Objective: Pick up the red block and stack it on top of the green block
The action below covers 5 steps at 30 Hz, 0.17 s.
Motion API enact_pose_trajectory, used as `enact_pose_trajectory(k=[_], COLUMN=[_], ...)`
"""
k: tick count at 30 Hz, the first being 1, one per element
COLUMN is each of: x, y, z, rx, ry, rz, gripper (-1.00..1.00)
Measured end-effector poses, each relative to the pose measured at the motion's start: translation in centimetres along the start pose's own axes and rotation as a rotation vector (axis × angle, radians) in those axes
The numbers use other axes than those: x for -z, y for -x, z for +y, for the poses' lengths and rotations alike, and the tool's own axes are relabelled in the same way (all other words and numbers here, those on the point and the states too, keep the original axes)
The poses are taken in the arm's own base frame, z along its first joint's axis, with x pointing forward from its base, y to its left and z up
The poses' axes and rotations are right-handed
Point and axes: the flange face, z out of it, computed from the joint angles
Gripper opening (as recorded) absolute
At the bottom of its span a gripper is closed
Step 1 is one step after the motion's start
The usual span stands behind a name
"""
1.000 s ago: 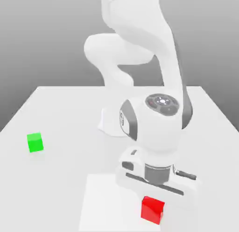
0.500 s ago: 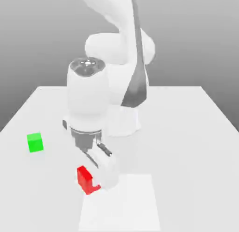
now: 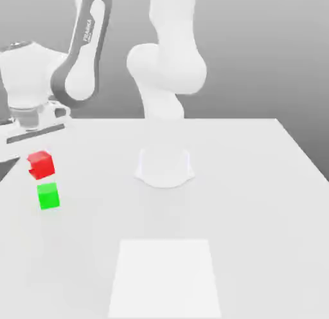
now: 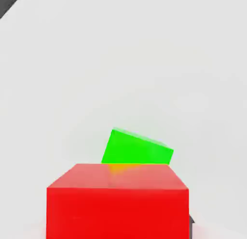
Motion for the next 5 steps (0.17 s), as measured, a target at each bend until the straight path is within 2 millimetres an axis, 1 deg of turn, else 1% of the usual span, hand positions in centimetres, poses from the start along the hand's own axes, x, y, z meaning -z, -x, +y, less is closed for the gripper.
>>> enact_pose_trajectory(k=[2, 3, 5], x=[-1.8, -2.5, -2.5], y=[-0.1, -0.2, -0.1], z=[0.1, 0.1, 0.1], rx=[-0.003, -0.004, -0.002], ry=[0.000, -0.001, -0.001], rz=[0.000, 0.001, 0.001], gripper=[-1.00, 1.00, 1.00])
